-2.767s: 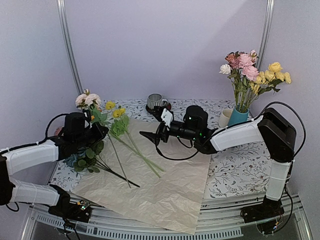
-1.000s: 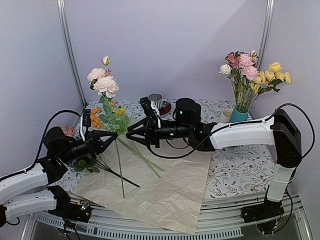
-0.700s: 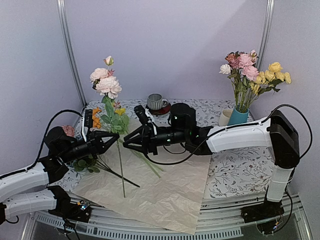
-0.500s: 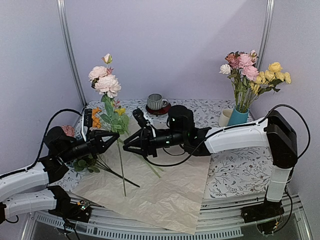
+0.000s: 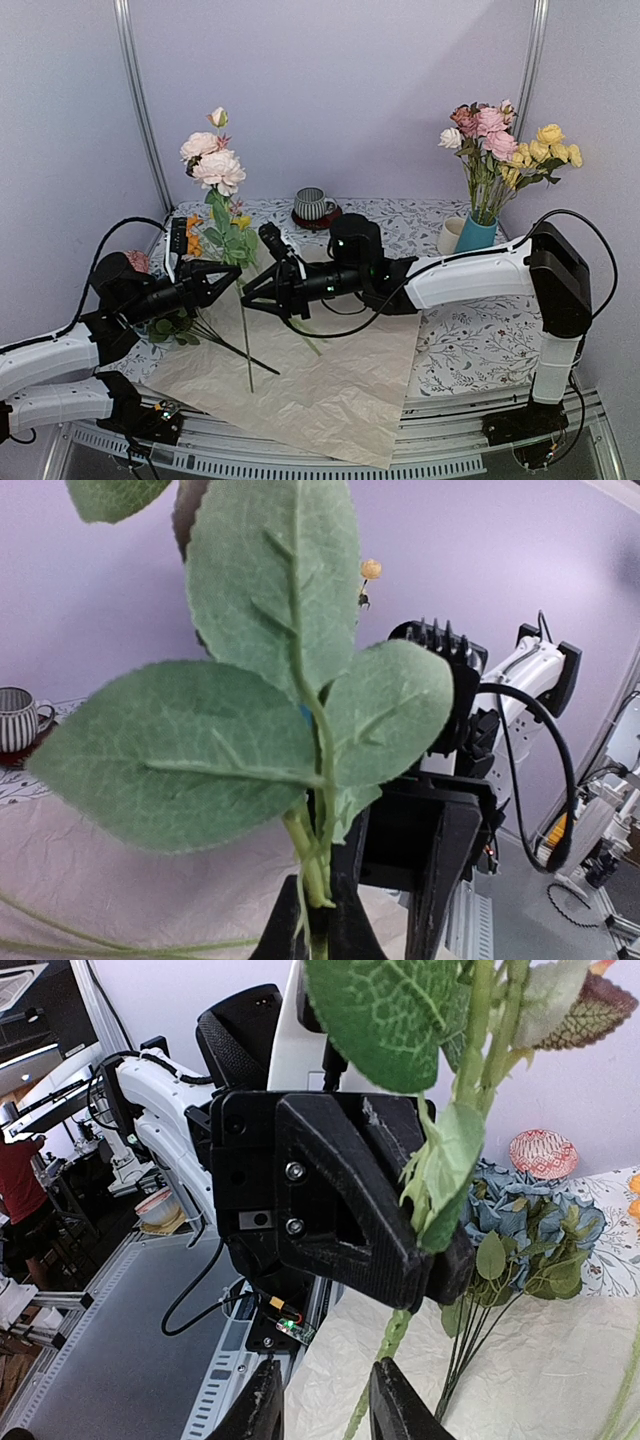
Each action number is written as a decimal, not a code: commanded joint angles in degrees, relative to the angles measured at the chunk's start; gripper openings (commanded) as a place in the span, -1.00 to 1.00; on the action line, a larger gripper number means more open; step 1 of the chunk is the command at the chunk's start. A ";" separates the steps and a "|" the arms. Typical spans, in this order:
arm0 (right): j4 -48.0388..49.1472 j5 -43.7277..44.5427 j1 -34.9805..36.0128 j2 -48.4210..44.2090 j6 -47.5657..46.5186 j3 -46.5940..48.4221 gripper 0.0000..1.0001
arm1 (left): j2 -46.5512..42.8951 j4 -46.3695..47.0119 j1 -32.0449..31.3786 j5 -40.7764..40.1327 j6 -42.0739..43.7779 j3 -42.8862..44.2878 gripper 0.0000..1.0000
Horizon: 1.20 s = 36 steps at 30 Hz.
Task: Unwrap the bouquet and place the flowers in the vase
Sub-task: Pass from the left arm to the right
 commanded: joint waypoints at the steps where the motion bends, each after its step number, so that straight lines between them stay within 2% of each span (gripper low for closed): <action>1: -0.49 -0.38 0.75 2.03 -0.52 2.33 -0.40 | 0.48 2.81 -0.91 0.43 0.85 1.69 -0.99; 8: -0.49 -1.12 0.79 3.06 -0.41 3.63 -0.56 | 0.63 2.79 -1.18 0.41 1.09 1.85 -0.99; 13: -0.45 -1.67 0.84 3.75 -0.13 4.61 -0.60 | 1.17 2.97 -1.26 0.52 1.26 1.97 -0.99; 29: -0.91 6.29 0.80 -1.83 -4.33 -0.85 -0.53 | -0.68 2.41 -1.53 -0.35 2.22 1.43 -0.99; 34: -0.73 6.64 0.79 -2.22 -4.58 -1.50 -0.52 | -2.28 3.02 -1.51 1.22 2.56 0.63 -0.99; 36: -0.52 6.49 0.83 -2.19 -4.57 -1.50 -0.46 | -2.68 3.84 -1.57 2.73 2.73 0.30 -0.99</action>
